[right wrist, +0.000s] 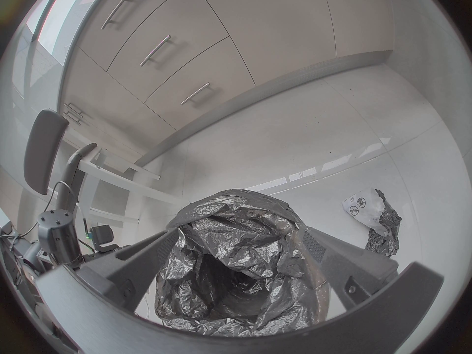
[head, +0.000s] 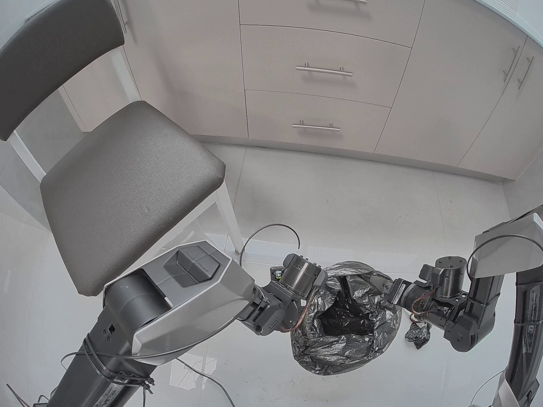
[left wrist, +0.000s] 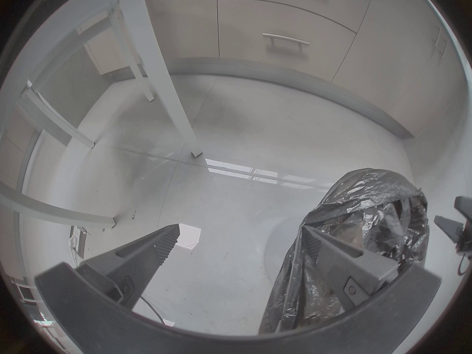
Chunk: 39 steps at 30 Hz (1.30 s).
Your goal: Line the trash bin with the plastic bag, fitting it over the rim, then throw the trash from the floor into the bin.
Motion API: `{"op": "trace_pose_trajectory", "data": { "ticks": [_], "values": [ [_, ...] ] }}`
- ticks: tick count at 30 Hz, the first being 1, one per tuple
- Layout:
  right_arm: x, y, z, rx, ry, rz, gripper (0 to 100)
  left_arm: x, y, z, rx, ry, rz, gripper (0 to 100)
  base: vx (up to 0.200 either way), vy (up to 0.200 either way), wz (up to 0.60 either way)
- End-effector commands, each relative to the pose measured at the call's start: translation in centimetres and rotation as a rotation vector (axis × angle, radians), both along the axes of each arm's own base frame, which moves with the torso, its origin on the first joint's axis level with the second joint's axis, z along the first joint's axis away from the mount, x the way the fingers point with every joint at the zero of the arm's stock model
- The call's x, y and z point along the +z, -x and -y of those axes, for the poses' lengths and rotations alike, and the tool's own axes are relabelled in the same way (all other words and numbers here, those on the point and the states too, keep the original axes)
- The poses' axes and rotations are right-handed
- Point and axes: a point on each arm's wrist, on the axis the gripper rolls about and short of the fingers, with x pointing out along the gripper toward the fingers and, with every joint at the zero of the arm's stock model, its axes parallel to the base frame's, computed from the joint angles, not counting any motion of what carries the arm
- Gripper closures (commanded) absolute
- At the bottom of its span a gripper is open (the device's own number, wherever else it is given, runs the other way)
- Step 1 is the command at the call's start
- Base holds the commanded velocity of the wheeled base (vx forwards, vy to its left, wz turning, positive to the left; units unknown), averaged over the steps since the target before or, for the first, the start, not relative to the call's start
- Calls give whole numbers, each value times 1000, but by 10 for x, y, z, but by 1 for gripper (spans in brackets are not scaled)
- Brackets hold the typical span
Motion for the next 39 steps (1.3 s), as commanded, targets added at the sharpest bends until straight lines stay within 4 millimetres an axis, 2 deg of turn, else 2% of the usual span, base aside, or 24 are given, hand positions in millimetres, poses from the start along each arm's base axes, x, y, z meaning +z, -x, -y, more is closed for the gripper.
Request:
{"op": "trace_pose_trajectory", "data": {
  "ticks": [1,7,12,16,24,33,37,38,39],
  "values": [
    [1,-1,0,1,-5,15,0,-10,-1,1,-4,-11,-21,0,0,0,0],
    [1,-1,0,1,-5,17,0,-8,-2,2,-9,-23,-51,0,0,0,0],
    [2,0,0,3,-4,16,0,-5,6,6,-28,-24,-82,0,0,0,0],
    [1,2,-1,20,-4,8,0,2,24,21,-58,15,-114,0,0,0,0],
    [2,9,-5,66,-3,-6,0,13,48,37,-69,67,-169,0,0,0,0],
    [2,11,-5,70,-1,-11,0,19,50,35,-49,115,-195,0,0,0,0],
    [16,20,-12,124,-23,14,0,34,61,33,-43,140,-198,0,0,0,0],
    [25,27,-19,159,-34,28,0,38,73,33,-58,132,-207,0,0,0,0],
    [27,29,-20,166,-36,32,0,39,77,34,-64,132,-210,0,0,0,0]
  ]
}}
